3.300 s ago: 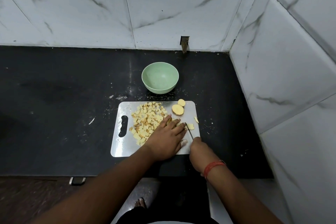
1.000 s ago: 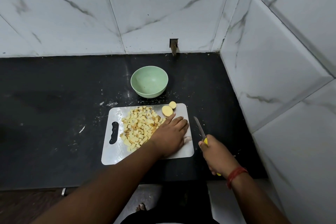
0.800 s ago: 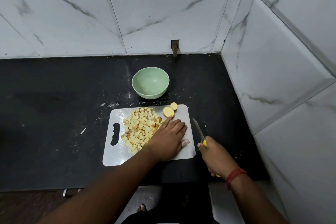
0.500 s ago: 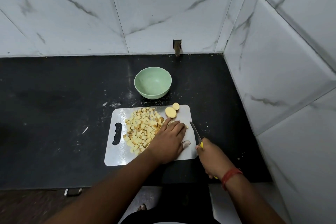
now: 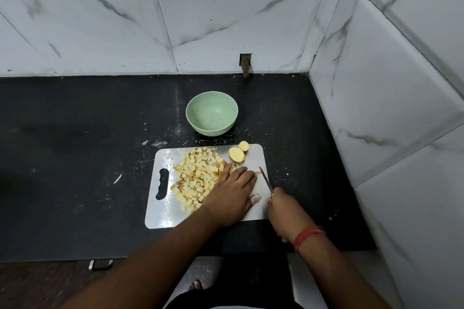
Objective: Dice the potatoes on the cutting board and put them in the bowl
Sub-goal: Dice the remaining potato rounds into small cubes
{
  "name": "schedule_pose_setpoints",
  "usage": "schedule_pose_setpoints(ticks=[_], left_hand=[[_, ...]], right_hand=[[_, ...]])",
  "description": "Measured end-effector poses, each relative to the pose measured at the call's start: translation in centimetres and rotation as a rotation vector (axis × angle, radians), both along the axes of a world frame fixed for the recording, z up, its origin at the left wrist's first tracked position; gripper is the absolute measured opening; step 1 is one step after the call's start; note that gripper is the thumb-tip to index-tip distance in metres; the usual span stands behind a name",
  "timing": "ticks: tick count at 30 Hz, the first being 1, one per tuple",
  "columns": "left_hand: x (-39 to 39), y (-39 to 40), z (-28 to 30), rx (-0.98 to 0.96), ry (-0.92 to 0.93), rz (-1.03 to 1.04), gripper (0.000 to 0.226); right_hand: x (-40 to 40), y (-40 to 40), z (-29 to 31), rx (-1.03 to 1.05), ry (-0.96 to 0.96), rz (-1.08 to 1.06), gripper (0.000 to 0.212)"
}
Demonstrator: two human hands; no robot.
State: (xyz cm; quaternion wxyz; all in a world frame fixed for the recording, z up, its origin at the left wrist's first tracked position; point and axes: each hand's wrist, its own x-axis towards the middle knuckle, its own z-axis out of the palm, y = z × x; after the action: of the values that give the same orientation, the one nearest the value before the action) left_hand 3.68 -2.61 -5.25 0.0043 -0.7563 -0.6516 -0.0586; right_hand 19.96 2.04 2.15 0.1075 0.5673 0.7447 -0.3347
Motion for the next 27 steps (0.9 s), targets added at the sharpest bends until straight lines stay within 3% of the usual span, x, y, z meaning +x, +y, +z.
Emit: schedule_pose_setpoints(ticks=[8, 12, 17, 27], left_hand=[[-0.3, -0.1, -0.2, 0.001, 0.005, -0.006, 0.063], [-0.2, 0.0, -0.3, -0.001, 0.004, 0.005, 0.06], [0.1, 0.1, -0.2, -0.005, -0.01, 0.03, 0.059], [0.4, 0.1, -0.2, 0.012, -0.014, 0.052, 0.059]], right_hand=[[-0.6, 0.2, -1.4, 0.021, -0.147, 0.056, 0.042], [-0.4, 0.4, -1.6, 0.016, -0.119, 0.121, 0.03], [-1.1, 0.3, -1.9, 0.028, -0.189, 0.094, 0.035], [1.0, -1.1, -1.6, 0.068, -0.071, 0.108, 0.008]])
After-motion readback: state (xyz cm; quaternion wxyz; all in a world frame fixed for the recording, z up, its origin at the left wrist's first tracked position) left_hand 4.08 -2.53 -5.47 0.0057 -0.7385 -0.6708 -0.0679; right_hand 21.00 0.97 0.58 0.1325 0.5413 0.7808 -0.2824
